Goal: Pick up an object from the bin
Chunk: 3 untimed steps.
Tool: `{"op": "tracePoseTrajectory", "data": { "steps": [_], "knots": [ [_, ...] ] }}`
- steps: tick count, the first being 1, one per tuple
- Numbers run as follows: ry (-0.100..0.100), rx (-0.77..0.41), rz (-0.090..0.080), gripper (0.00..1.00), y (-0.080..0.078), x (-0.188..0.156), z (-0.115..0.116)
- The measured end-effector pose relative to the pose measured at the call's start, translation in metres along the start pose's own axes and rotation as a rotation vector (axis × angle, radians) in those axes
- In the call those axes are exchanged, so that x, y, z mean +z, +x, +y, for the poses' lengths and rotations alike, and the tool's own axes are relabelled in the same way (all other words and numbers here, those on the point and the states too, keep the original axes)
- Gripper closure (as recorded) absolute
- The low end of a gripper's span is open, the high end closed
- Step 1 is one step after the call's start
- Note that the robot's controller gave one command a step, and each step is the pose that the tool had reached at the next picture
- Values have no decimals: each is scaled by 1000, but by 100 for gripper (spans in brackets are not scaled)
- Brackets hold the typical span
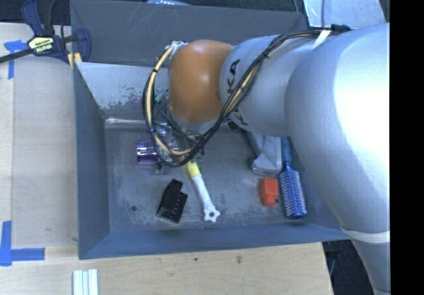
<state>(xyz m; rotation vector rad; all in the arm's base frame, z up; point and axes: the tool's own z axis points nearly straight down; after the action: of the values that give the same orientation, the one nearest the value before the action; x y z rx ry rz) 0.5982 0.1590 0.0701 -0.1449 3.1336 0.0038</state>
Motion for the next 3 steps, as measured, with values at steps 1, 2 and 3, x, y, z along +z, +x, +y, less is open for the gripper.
{"op": "tracePoseTrajectory", "data": {
  "steps": [1,2,3],
  "knots": [
    [0,0,0,100,0,0,0],
    [0,1,1,100,1,-3,0],
    [1,1,5,100,2,-17,0]
  ]
}}
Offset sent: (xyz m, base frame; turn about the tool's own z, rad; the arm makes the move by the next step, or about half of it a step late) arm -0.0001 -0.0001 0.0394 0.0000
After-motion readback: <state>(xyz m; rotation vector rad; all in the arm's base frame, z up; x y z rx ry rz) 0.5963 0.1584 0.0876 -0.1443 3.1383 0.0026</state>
